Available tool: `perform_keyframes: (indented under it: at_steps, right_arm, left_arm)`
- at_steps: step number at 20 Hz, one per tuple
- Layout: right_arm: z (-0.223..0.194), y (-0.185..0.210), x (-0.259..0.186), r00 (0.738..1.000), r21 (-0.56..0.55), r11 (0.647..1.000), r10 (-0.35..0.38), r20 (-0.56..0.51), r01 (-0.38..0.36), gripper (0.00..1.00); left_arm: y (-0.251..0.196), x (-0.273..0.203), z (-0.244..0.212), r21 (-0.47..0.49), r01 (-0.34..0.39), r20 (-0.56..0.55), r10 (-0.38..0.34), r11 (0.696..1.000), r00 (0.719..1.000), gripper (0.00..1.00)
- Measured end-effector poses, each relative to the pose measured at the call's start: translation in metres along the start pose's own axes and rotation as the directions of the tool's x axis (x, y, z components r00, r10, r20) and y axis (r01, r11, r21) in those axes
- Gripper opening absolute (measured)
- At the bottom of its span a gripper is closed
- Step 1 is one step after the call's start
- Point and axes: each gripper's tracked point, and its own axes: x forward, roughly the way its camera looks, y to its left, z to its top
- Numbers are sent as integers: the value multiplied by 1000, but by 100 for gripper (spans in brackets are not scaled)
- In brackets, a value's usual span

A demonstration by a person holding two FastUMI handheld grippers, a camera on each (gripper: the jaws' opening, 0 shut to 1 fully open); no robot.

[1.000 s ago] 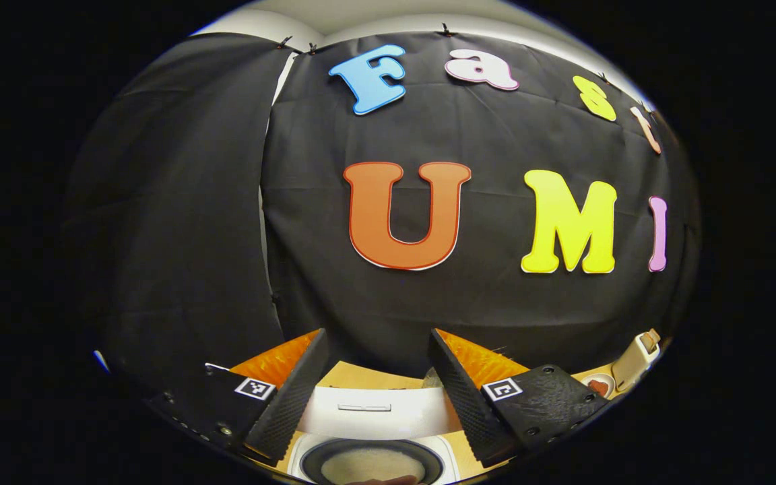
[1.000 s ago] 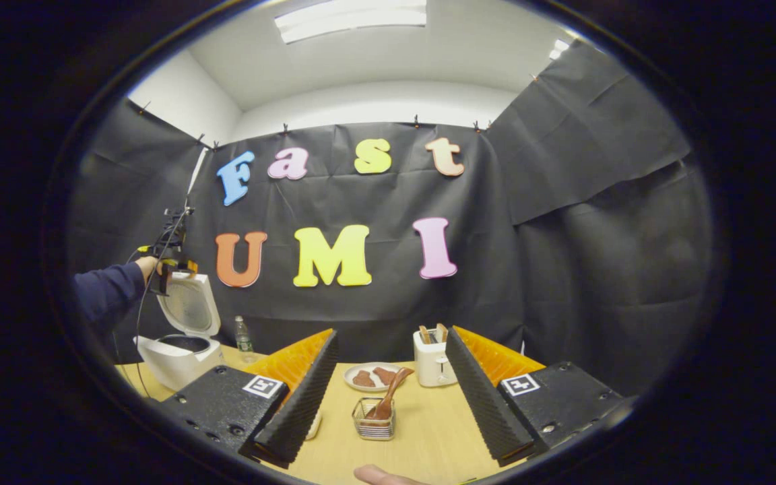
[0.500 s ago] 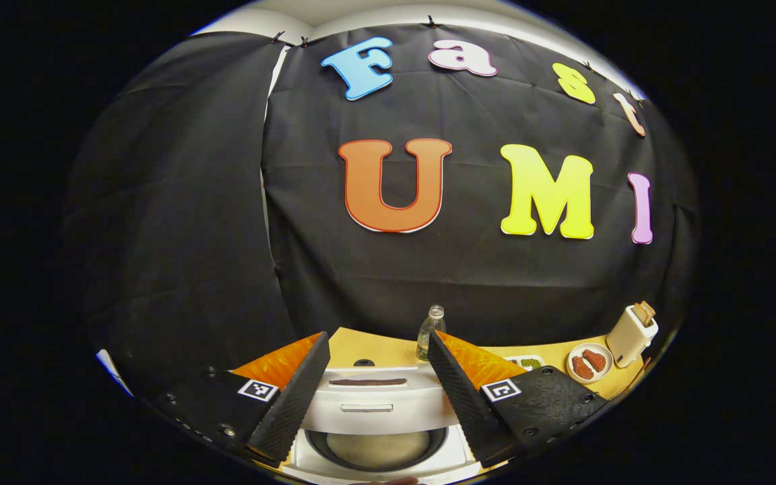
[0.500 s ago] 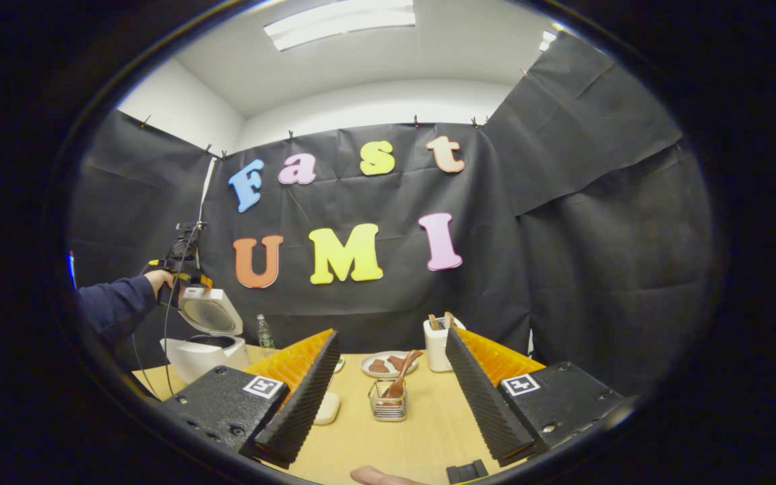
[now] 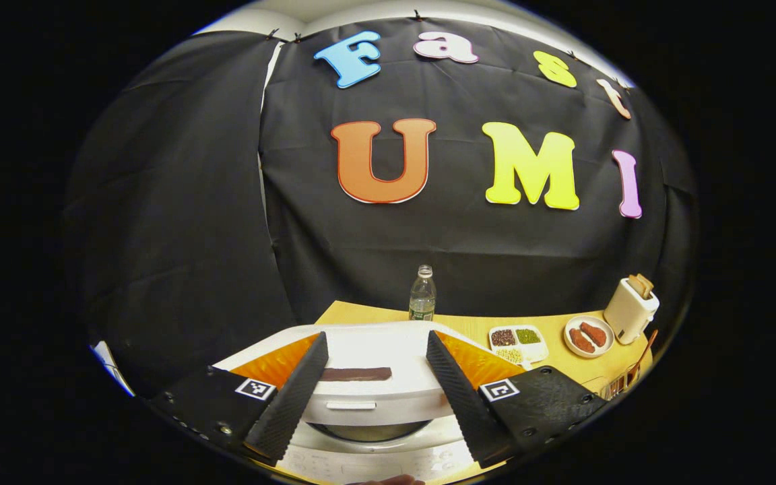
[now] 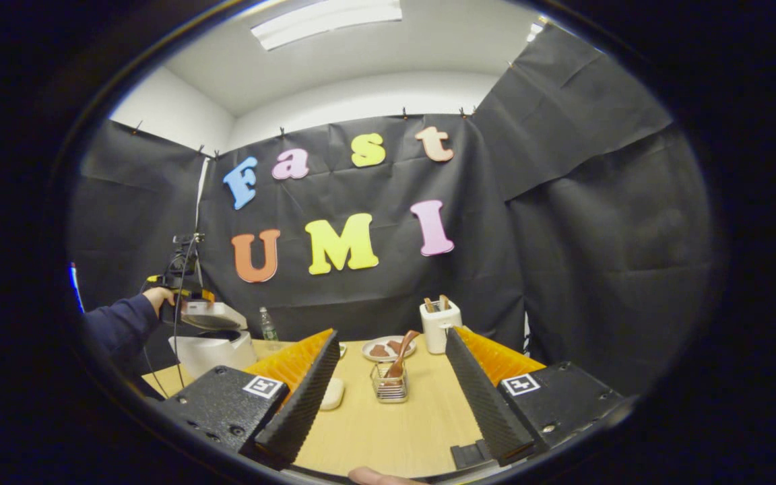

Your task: Close the left gripper, press the button to open the rice cooker; take a wooden spoon from the chopstick holder with the right hand, scoop a spoonful of rice and pour it into the rice cooker, then put the wooden spoon back into the chopstick holder.

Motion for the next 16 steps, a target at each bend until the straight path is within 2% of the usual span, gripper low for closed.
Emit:
perform_keyframes:
  at_steps: [3, 6, 9, 13, 16]
  right_arm:
    - [7, 6, -21, 999, -14, 1000, 15, 35, -15, 100]
    - [14, 8, -33, 997, -59, 998, 3, 75, 2, 100]
    - [16, 21, -45, 996, -76, 997, 33, 84, -27, 100]
    - [17, 22, -47, 996, -85, 996, 33, 88, -26, 99]
    - [13, 28, -47, 996, -75, 996, 50, 72, -44, 100]
  left_arm:
    - [-6, -7, -11, -18, 15, -9, -15, 1000, 1000, 95]
    - [-6, -10, -28, -6, 20, -30, -21, 1000, 999, 95]
    - [-6, -14, -45, 5, 30, -55, -30, 1000, 998, 96]
    - [-6, -16, -64, 2, 30, -104, -30, 1000, 994, 98]
    - [-7, -16, -83, 3, 23, -180, -22, 1000, 983, 98]
